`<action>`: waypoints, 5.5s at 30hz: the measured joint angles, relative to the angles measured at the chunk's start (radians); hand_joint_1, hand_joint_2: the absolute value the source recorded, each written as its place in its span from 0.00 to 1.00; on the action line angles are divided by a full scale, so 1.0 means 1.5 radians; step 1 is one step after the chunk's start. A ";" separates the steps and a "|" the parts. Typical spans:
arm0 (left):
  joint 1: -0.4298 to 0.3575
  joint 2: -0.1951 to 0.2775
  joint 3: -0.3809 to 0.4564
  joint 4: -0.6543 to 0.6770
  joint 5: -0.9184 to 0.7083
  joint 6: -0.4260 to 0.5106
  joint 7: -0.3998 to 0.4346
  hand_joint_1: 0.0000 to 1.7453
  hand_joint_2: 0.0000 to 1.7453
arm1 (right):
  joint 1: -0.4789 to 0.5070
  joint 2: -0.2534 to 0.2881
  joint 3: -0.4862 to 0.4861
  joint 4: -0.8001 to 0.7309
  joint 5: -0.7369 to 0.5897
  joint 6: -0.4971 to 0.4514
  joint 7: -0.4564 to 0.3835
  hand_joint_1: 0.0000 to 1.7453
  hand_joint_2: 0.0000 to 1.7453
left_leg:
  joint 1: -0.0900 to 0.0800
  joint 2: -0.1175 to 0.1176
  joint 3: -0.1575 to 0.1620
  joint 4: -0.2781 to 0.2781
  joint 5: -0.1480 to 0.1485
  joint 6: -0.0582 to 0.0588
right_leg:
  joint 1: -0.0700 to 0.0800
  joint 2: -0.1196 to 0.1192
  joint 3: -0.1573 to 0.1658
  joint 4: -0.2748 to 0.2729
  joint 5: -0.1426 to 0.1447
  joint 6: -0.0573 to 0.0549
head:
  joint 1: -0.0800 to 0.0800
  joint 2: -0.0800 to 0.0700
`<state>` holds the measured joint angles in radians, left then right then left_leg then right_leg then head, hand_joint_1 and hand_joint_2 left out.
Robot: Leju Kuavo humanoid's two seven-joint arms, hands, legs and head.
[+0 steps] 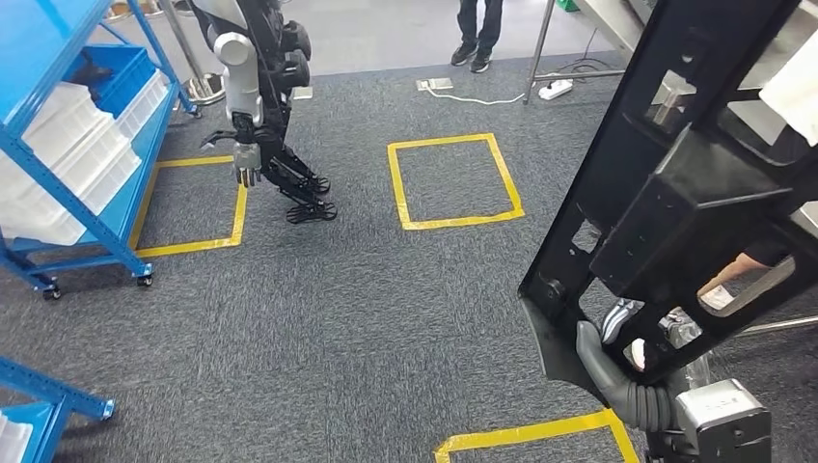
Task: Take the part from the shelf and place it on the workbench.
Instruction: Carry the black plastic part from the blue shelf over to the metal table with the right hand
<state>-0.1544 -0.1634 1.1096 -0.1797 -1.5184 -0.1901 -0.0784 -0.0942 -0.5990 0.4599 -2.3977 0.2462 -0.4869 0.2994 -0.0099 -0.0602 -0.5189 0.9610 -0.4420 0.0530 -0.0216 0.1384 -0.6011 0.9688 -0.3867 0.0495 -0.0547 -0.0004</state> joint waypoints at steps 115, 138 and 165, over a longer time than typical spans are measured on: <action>-0.003 -0.002 0.018 0.000 -0.002 0.023 -0.001 0.00 1.00 | 0.072 -0.025 -0.068 -0.040 0.002 -0.044 0.020 1.00 1.00 | 0.007 0.047 -0.046 0.190 -0.120 -0.024 | -0.002 -0.059 0.000 0.020 -0.023 -0.019 | 0.002 0.000; 0.009 0.001 0.019 0.000 0.008 0.014 -0.027 0.00 1.00 | -0.040 -0.023 -0.036 -0.019 0.007 -0.006 0.039 1.00 1.00 | 0.007 0.083 0.026 -0.013 -0.022 -0.023 | -0.013 -0.095 0.017 0.018 -0.039 0.002 | 0.003 0.000; 0.007 0.007 0.035 0.000 0.019 0.009 -0.029 0.00 1.00 | -0.042 -0.024 -0.010 -0.016 0.031 0.025 0.053 1.00 1.00 | 0.006 0.003 0.012 -0.018 0.006 -0.005 | -0.014 -0.070 0.013 0.059 -0.054 0.021 | 0.005 0.000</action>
<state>-0.1433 -0.1526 1.1623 -0.1797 -1.4898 -0.1766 -0.1214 -0.1580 -0.6353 0.4443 -2.4220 0.2933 -0.4490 0.3791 -0.0016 -0.0563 -0.5006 0.9347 -0.4322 0.0450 -0.0428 0.0330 -0.5816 1.0567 -0.4671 0.0805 -0.0473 -0.0004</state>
